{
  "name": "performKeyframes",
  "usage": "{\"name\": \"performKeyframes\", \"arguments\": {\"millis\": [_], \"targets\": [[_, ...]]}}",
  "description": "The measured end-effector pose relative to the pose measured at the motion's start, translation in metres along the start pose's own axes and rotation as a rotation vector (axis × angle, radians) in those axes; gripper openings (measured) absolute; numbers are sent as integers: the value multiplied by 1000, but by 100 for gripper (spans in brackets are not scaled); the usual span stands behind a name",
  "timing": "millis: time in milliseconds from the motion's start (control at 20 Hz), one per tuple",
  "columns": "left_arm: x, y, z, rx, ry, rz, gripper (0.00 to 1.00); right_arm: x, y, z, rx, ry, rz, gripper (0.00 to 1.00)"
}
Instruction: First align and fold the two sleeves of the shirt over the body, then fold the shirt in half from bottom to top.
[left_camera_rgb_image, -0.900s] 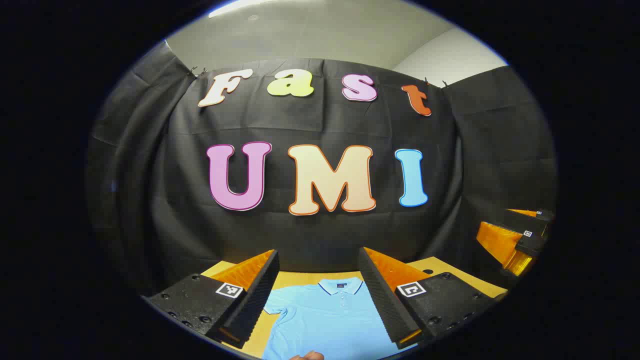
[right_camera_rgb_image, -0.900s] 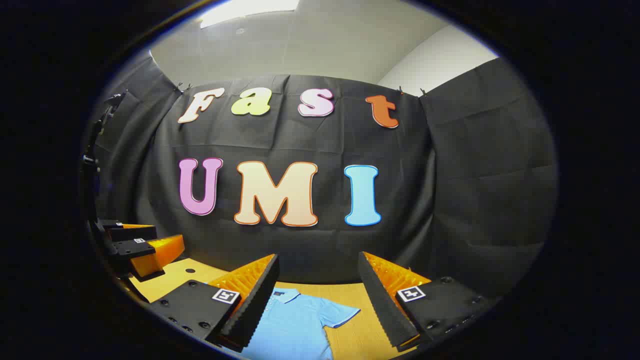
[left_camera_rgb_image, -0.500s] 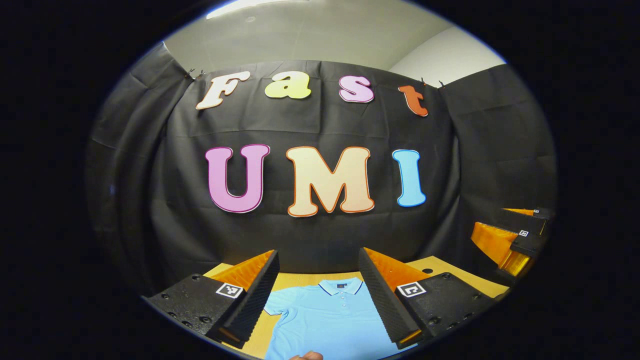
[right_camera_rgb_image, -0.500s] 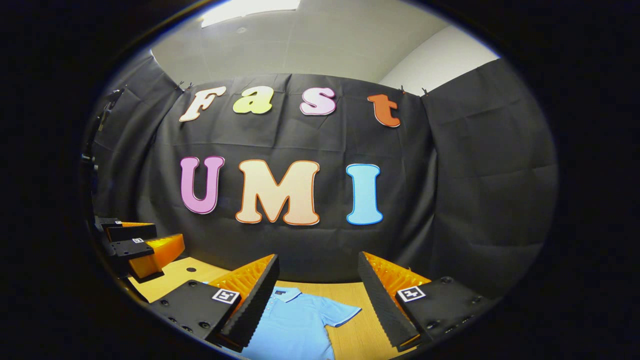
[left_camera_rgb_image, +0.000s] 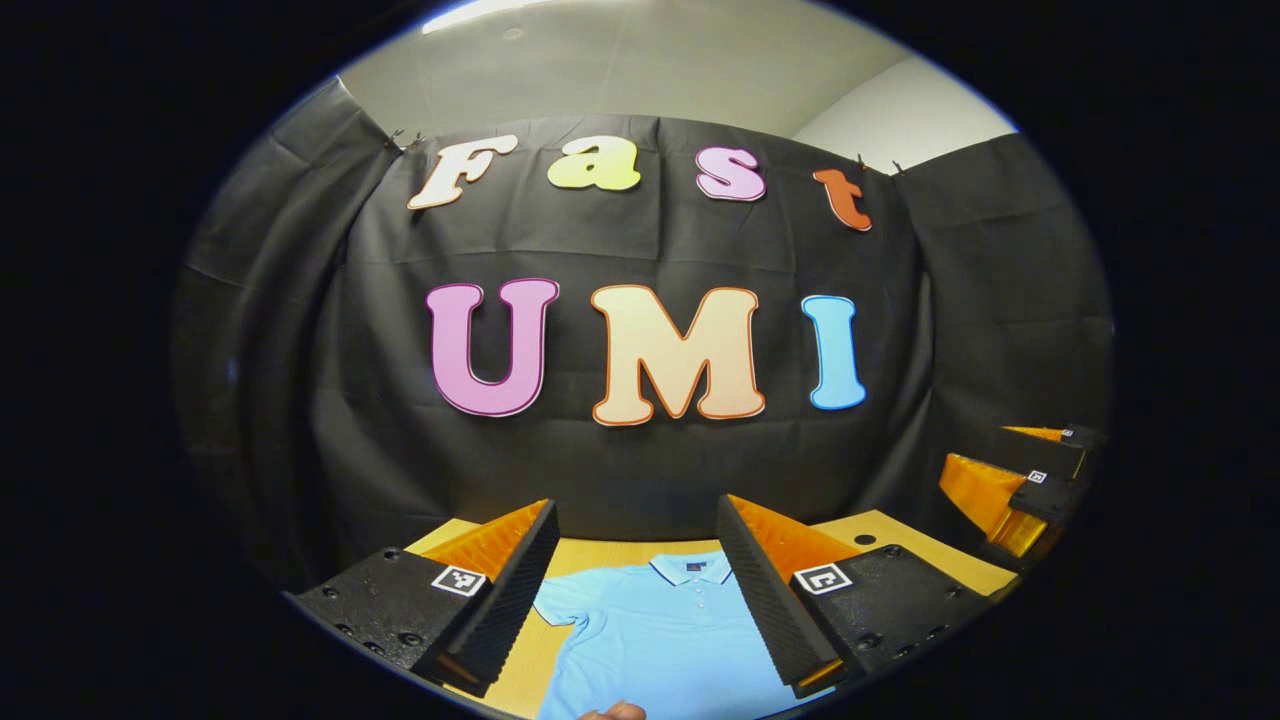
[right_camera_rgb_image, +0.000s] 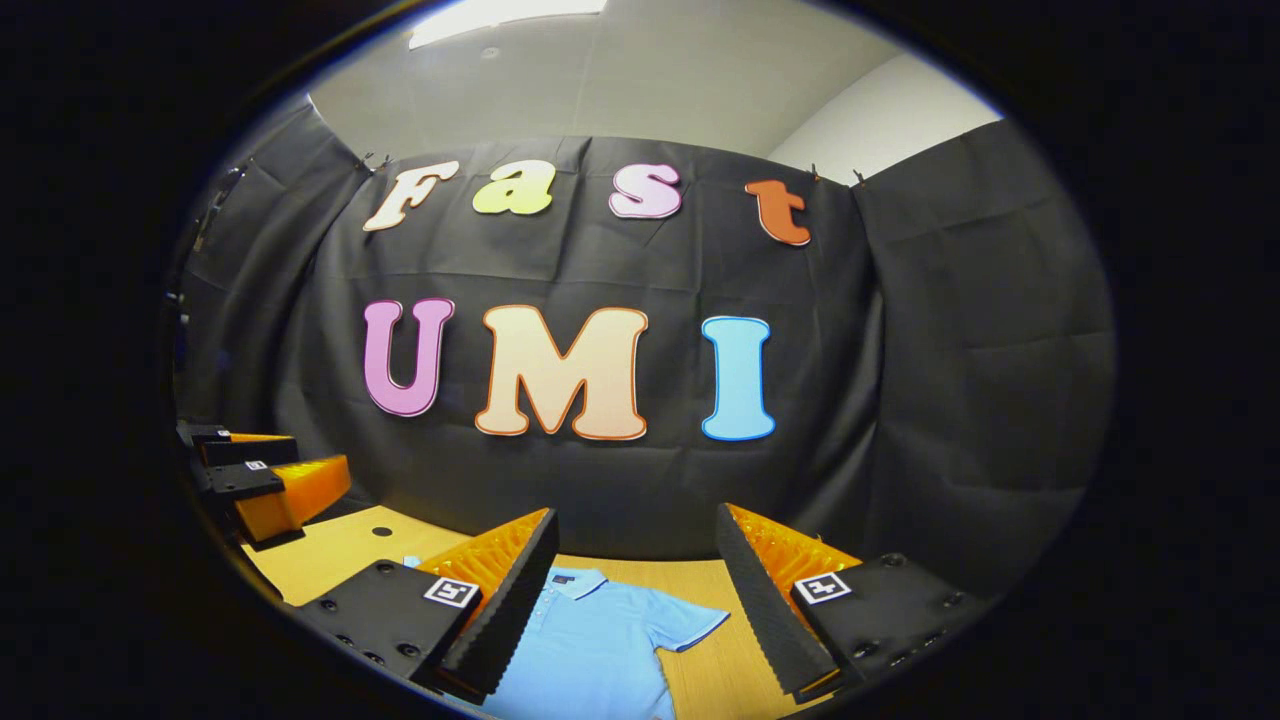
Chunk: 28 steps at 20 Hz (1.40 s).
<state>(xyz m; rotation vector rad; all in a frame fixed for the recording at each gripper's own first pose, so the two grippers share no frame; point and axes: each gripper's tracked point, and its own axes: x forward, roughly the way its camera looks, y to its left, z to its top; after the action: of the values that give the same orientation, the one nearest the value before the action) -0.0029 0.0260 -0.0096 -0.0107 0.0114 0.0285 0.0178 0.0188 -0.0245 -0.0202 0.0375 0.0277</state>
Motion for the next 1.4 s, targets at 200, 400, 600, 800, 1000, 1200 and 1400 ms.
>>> {"name": "performKeyframes", "arguments": {"millis": [200,400,600,800,1000,1200,1400], "targets": [[6,8,5,-8,-11,9,95,32,-11,-12,-30,-10,-24,100],[11,16,13,13,-36,11,95,72,-29,-41,-44,27,-65,98],[21,29,5,22,-16,23,95,114,-44,-84,-60,95,-93,98],[31,45,-3,35,10,48,95,150,-56,-135,-68,180,-118,99],[43,55,-9,55,30,59,95,180,-69,-193,-70,279,-148,99],[50,57,-12,68,38,54,95,198,-83,-248,-69,381,-185,99],[56,60,-18,72,57,56,95,205,-92,-301,-57,488,-199,99]]}}
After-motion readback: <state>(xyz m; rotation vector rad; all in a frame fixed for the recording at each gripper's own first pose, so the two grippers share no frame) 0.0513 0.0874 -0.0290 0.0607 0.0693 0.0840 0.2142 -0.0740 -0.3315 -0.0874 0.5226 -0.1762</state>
